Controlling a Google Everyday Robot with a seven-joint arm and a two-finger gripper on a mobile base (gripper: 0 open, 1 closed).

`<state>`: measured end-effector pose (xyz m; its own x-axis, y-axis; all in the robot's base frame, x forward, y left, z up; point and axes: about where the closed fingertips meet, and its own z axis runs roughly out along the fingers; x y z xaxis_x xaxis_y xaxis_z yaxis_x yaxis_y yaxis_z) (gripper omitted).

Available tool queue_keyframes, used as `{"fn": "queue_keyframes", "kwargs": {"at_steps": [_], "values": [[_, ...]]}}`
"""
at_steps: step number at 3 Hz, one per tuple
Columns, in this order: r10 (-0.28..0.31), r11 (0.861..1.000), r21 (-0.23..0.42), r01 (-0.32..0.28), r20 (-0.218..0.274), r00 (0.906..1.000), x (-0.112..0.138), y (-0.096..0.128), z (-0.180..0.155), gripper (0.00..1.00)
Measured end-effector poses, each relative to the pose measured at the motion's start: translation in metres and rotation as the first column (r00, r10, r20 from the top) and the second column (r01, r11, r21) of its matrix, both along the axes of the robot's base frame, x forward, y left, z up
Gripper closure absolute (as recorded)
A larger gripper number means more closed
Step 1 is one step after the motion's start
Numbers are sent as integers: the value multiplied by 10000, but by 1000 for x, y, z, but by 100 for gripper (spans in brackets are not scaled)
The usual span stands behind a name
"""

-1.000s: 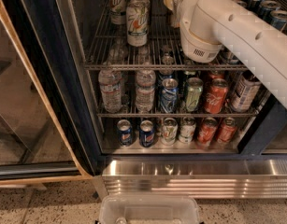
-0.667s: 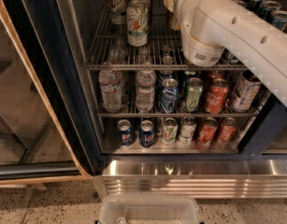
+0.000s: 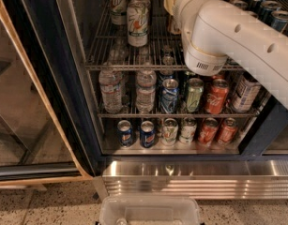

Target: Pick orange can from top shelf of fridge

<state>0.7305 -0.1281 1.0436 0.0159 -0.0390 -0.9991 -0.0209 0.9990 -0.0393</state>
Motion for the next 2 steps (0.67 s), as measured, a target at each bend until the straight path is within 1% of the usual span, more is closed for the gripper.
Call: {"fn": "queue_keyframes", "kwargs": {"at_steps": [1,2], "values": [[-63,9998,213,63,2,10000,-21,6,-2,100],[-122,9996,245,122,17,9999,-29,8,-2,100]]}}
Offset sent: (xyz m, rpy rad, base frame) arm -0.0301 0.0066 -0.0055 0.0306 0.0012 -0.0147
